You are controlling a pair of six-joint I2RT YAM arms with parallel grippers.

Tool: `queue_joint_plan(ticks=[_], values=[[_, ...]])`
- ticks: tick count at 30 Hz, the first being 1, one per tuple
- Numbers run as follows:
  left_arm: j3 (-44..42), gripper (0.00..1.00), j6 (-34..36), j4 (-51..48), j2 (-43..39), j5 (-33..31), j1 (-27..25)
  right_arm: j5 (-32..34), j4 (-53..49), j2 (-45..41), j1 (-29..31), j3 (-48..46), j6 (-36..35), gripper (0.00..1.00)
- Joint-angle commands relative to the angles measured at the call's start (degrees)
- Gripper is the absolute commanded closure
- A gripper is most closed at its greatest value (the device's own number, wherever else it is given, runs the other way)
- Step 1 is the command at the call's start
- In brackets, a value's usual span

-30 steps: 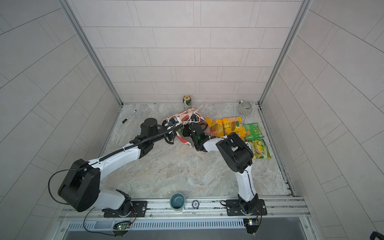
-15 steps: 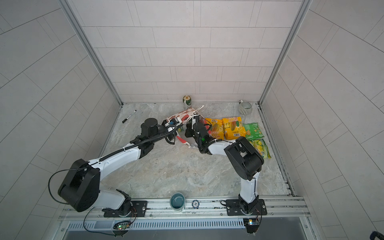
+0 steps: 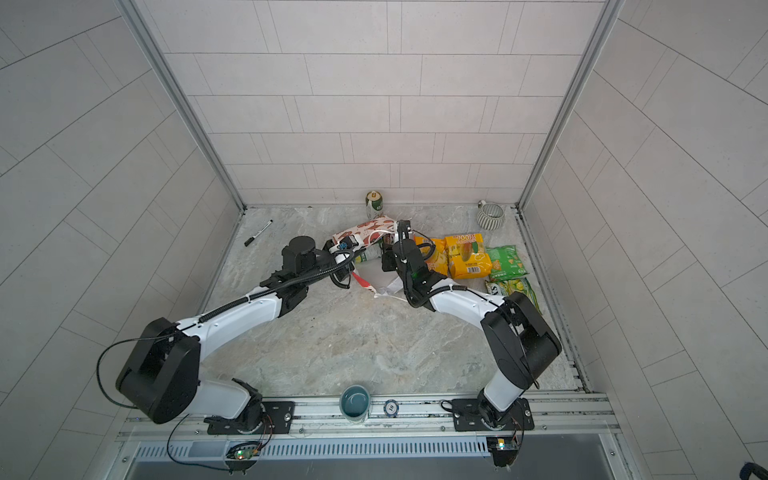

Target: Take the snacks out of the paper bag

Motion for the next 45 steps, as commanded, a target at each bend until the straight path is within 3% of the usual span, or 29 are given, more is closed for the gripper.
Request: queue_joint_plan(ticks=[1,10,20,26,29,31,38,45], values=[[-0.61,1.00,0.03,-0.33,-0.76,0.17,-0.13,5.68,-5.49,0.86,0.39,1.14,0.25,0.54],[-0.68,1.00,0.21,-0.39,-1.11,0.50,-0.12,8.56,-6.19,6.55,0.42,3.84,3.53,0.49],[-0.95,1.00,0.11,-0.31,-1.59,1.25,-0.12,12.15,4.31,13.94,0.49,5.19,4.65,0.52],[-1.12,1.00,0.16,-0.23,-1.97,1.29,-0.12,12.69,2.60,17.94,0.03,8.84,6.29,0.64],[-1.24,1.00,0.33,-0.26,-2.14,0.97,-0.12,11.25,2.57,18.78,-0.28,9.50,6.22,0.82],[-1.27,1.00,0.33,-0.16,-2.17,0.76,-0.14,10.78,3.61,18.53,-0.39,8.91,6.09,0.88],[-1.19,1.00,0.11,-0.14,-1.82,-0.32,-0.12,4.95,12.02,14.48,-0.40,4.15,2.58,0.95],[-1.24,1.00,0.25,-0.16,-1.79,-2.18,-0.12,1.86,13.09,9.51,-0.62,0.05,1.25,1.00]])
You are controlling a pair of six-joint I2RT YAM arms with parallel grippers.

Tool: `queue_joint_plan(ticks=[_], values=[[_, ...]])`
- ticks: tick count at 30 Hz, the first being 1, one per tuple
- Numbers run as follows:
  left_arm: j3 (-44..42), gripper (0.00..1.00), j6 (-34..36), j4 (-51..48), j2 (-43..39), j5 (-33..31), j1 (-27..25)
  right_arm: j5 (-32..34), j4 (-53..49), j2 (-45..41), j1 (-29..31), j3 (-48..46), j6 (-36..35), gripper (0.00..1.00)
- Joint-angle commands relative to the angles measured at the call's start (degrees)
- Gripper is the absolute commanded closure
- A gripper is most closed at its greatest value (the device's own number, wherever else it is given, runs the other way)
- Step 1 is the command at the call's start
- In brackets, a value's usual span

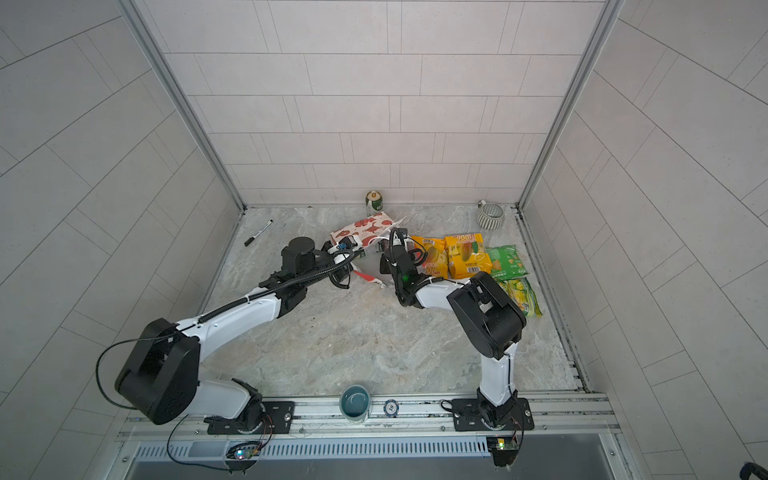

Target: Take the snacks out of the paper bag

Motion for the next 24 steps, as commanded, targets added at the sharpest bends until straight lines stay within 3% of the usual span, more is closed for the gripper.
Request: queue_joint_plan(ticks=[1,6,11,13,24], values=[[-0.54,1.00,0.29,0.69,-1.37,-0.98,-0.12,-2.47,2.39,-4.17,-0.13,-1.48,-1.60,1.00],[-0.22,1.00,0.30,0.14,-1.16,-1.31,-0.07,-1.81,0.80,-6.46,-0.08,-3.08,-1.60,0.97],[-0.28,1.00,0.13,0.44,-1.49,-0.83,-0.13,-0.16,2.98,-4.24,-0.19,-4.13,-2.15,0.60],[-0.33,1.00,0.14,0.30,-1.66,-0.66,-0.12,0.04,5.15,-3.21,-0.15,-4.98,-1.98,0.50],[-0.27,1.00,0.03,0.29,-1.73,0.23,-0.10,-0.29,6.72,4.01,-1.32,-0.39,1.01,0.29]])
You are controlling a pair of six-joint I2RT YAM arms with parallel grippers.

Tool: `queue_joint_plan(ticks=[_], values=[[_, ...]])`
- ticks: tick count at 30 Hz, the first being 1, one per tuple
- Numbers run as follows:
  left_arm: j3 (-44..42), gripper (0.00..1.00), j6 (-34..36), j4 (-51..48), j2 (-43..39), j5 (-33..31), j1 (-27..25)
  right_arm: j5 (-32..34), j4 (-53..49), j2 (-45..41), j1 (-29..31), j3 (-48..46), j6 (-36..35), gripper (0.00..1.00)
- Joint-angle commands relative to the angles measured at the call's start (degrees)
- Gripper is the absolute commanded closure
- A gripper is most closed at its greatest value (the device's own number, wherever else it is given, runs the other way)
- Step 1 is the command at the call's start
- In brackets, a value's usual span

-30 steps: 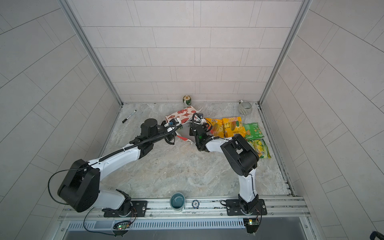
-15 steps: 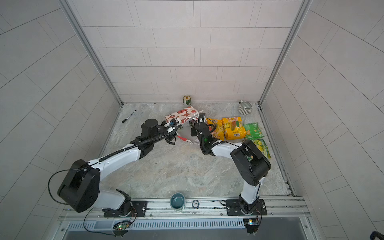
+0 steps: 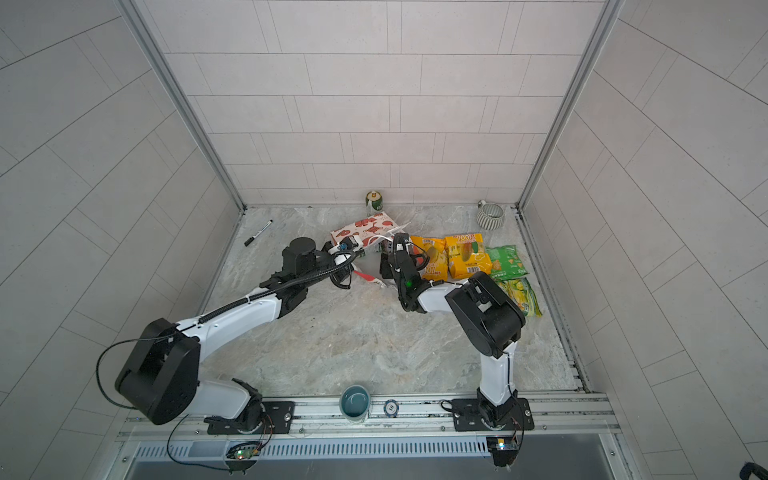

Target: Take the snacks out of the paper bag

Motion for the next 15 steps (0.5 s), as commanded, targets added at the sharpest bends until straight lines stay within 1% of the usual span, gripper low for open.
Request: queue_joint_plan(ticks=[1,3,5,6,7,9,10,11,13,15], values=[[-0.20,1.00,-0.15,0.31,-1.86,1.07,-0.12,0.71,1.44,1.90,-0.77,2.93,1.72,0.28],[-0.19,1.00,-0.13,0.19,-1.86,1.34,-0.10,1.05,0.16,3.58,-1.08,5.32,2.01,0.28],[-0.10,1.00,-0.14,0.23,-1.86,1.65,-0.14,1.38,-2.49,5.25,-1.74,7.92,4.64,0.29],[-0.19,1.00,-0.22,0.27,-1.88,1.84,-0.12,1.66,-3.48,6.01,-2.12,8.73,6.47,0.30],[-0.12,1.00,-0.16,0.27,-1.93,1.99,-0.12,1.73,-3.90,6.90,-2.56,9.38,8.47,0.33],[-0.28,1.00,-0.15,0.27,-2.05,1.96,-0.12,1.48,-2.79,8.08,-3.13,10.00,10.26,0.50],[-0.25,1.00,-0.15,0.27,-2.11,1.96,-0.12,2.04,-1.82,8.45,-3.10,10.01,10.03,0.56],[-0.24,1.00,-0.22,0.34,-2.04,1.96,-0.12,2.66,-1.45,8.77,-3.07,10.12,9.92,0.60],[-0.36,1.00,-0.22,0.62,-2.02,2.09,-0.12,2.81,-0.76,9.48,-3.25,10.68,9.94,0.72],[-0.34,1.00,-0.41,0.71,-1.90,2.18,-0.14,2.65,0.49,9.85,-3.25,10.75,9.65,0.81]])
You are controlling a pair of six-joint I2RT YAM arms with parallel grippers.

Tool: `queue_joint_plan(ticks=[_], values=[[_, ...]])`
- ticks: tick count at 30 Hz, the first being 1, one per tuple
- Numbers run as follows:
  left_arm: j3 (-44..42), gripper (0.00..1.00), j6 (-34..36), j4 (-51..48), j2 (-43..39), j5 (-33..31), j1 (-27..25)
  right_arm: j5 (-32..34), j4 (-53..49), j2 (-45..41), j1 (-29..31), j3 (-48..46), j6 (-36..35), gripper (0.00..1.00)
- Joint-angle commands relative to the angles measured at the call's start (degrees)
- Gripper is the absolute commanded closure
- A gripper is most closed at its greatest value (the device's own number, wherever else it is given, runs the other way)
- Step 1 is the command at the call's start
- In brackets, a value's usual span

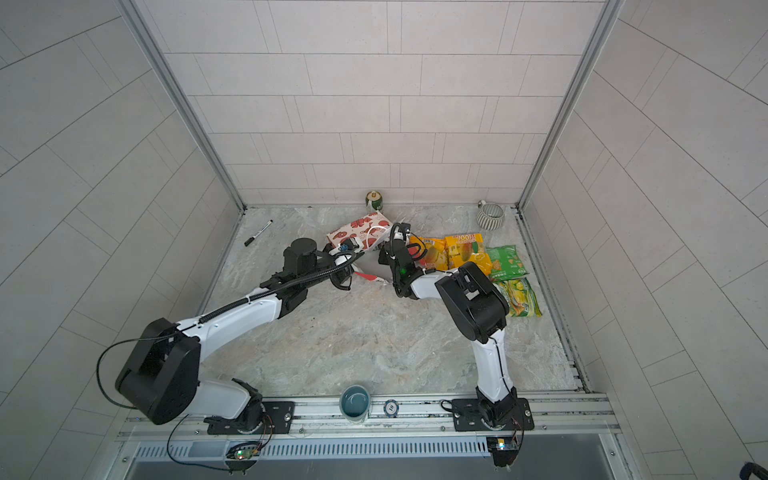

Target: Take the snacks out of the paper bag

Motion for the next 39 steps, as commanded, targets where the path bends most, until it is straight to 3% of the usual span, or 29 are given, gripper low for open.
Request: queue_joint_plan(ticks=[1,5,16,21,39], values=[[-0.26,1.00,-0.32,2.44,-1.87,1.70,-0.05,1.03,0.97,1.89,-1.13,0.38,2.03,0.86],[-0.38,1.00,-0.32,2.70,-1.60,1.58,-0.05,-1.44,6.19,1.97,-1.19,-1.20,0.98,0.97],[0.25,1.00,-0.97,2.44,-1.05,0.43,-0.05,-8.10,8.98,-5.34,-0.82,-7.97,-2.60,1.00],[0.23,1.00,-0.92,2.29,-0.81,-0.15,-0.03,-7.87,8.58,-9.92,-0.16,-11.97,-3.47,1.00],[1.81,1.00,-1.52,0.26,0.16,-2.84,-0.05,-9.09,-8.67,-27.62,2.90,-16.45,-4.33,1.00]])
